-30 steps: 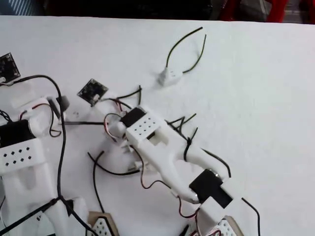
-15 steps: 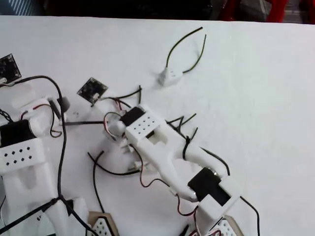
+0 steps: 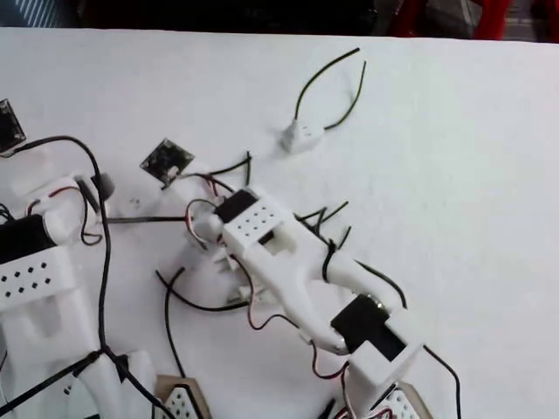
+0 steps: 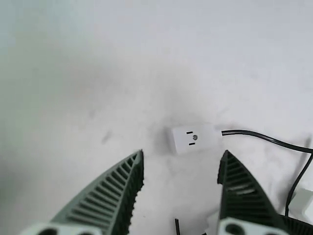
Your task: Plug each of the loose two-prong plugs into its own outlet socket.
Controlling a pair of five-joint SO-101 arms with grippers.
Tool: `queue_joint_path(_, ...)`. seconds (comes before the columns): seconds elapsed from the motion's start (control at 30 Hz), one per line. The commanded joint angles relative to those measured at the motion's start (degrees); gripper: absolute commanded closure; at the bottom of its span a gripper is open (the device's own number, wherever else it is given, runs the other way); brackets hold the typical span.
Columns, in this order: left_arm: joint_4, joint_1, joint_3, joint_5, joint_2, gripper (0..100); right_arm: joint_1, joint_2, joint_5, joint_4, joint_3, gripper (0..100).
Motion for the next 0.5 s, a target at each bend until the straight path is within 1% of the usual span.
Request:
queue_joint_path(0.0, -1.1, -0.7, -0.4, 0.1, -2.4, 75, 0.5, 0.6, -0.5, 2.2, 0.8, 98.2)
queue_joint_path(0.13, -1.1, -0.7, -0.4, 0.1, -2.4, 75, 0.4, 2.2, -3.1, 1.9, 0.7, 98.2)
queue_joint_path(0.47, -1.0, -0.7, -0.3, 0.1, -2.4, 75, 0.4, 5.7, -3.0, 1.9, 1.1, 98.2)
